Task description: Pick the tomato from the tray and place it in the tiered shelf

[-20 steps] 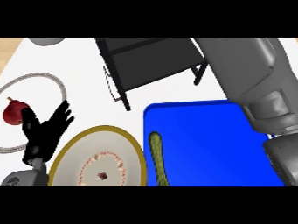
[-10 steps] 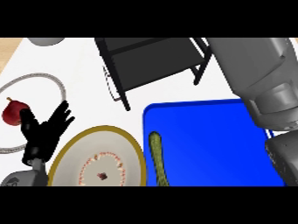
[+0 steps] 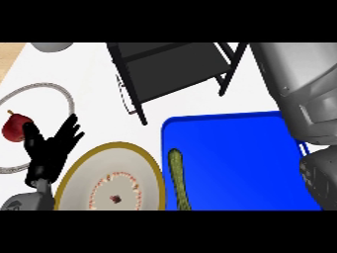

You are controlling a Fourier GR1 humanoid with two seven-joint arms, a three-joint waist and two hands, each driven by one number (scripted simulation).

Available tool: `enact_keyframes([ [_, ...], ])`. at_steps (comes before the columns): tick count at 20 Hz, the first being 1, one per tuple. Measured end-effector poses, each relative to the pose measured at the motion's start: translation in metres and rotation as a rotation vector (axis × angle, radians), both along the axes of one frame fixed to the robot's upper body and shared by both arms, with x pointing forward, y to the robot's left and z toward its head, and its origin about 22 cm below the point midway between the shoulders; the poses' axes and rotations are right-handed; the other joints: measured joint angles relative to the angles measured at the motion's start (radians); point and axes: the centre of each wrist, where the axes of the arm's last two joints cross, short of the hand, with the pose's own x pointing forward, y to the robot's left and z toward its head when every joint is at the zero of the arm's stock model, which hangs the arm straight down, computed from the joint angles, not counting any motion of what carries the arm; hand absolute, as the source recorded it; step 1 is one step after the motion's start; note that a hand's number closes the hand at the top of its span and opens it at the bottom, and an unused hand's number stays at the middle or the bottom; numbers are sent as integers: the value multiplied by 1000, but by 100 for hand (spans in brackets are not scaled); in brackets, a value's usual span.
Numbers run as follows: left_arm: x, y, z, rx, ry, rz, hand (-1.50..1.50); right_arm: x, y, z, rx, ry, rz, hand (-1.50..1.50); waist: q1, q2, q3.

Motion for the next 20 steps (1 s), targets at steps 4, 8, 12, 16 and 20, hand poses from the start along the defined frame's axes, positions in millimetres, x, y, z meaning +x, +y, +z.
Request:
enact_keyframes([
  [4, -1, 3, 2, 3, -3, -10, 0, 2, -18, 13, 126, -2, -57, -150, 1, 0, -1],
  [8, -2, 3, -1, 2, -5, -4, 0, 5, -45, 22, 176, -38, -174, -150, -2, 0, 0],
  [12, 0, 5, 3, 6, 12, -1, 0, 8, -78, 27, 232, -39, -296, -150, -5, -1, -1],
  [16, -1, 4, 2, 4, 4, 3, 0, 9, -127, 30, 311, -28, -379, -150, -6, 0, 0],
  [20, -4, 0, 0, 4, -2, 8, 0, 4, -179, 32, 356, -7, -385, -150, -8, -1, 0],
])
